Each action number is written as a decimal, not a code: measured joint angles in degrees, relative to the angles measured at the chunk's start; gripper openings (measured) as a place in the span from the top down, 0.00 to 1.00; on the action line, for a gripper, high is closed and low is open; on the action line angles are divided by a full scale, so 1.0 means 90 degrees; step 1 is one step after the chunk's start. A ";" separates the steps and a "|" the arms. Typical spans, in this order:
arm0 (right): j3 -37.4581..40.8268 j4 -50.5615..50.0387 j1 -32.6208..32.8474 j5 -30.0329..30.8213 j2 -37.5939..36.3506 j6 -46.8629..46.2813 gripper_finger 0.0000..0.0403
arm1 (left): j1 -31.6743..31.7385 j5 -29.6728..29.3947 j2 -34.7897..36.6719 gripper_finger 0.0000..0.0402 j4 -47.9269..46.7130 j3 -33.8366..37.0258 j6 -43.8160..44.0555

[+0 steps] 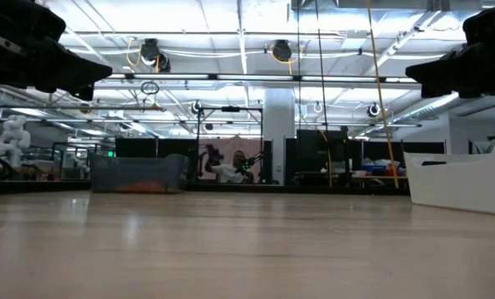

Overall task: Sort Halloween decoration
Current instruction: Return to Home Position

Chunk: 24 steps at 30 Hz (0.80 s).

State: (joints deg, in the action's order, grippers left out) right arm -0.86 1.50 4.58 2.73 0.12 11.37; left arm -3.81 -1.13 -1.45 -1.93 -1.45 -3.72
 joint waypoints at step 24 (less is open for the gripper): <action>0.0000 -0.0009 -0.0175 -0.0181 0.0000 -0.0212 1.00 | 0.0000 0.0080 -0.0003 0.97 -0.0004 0.0010 -0.0322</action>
State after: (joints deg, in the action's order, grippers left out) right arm -0.86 1.41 3.01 1.10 0.12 9.46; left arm -3.81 -0.40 -1.48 -1.96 -1.37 -6.62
